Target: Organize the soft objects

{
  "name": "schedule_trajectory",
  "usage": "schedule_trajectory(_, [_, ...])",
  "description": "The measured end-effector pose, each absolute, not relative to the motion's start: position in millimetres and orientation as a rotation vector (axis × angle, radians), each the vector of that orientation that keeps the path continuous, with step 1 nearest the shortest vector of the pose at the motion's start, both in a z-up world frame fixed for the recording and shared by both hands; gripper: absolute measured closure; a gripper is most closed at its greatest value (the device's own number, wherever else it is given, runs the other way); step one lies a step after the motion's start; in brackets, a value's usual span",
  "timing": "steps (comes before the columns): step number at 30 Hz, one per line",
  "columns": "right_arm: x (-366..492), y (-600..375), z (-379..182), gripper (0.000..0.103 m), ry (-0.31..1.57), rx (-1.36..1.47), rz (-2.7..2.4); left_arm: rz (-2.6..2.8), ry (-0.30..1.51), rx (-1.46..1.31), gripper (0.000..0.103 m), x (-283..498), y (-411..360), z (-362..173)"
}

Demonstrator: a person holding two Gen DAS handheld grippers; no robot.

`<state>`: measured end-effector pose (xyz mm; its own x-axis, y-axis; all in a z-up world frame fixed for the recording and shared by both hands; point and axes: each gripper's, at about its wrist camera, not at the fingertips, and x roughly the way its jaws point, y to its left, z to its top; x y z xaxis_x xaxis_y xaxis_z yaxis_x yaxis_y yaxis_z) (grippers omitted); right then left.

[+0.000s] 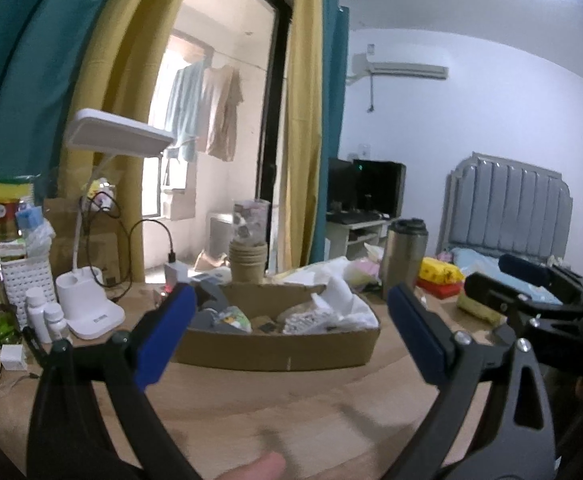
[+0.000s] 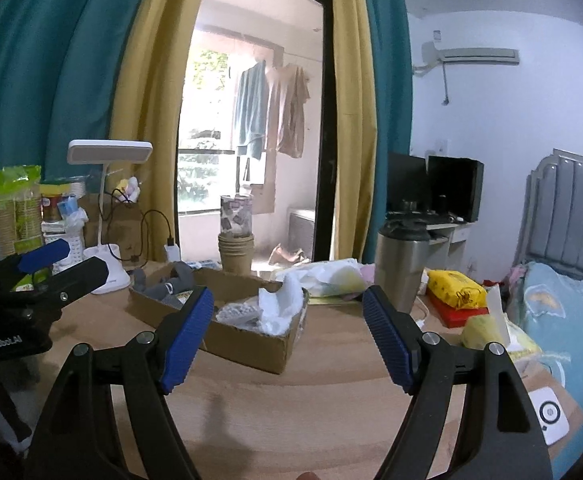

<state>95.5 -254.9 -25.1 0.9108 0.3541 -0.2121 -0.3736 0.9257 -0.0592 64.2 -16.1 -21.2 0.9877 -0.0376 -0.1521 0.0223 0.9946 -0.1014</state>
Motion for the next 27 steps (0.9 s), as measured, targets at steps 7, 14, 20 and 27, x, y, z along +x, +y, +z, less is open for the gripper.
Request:
schedule_trajectory(7, [97, -267, -29, 0.023, 0.216, -0.093, 0.352, -0.013, 0.158, -0.065, 0.005, 67, -27, -23])
schedule_trajectory(14, [100, -270, -29, 0.023, 0.220, -0.080, 0.354, -0.028, 0.173, -0.052, 0.004, 71, -33, -26])
schedule_trajectory(20, [104, -266, -31, 0.023, 0.240, -0.075, 0.374, -0.048, 0.187, -0.069, 0.004, 74, -30, -28])
schedule_trajectory(27, [105, -262, -31, 0.023, 0.245, -0.078, 0.382, -0.029, 0.193, -0.072, 0.004, 76, -27, -31])
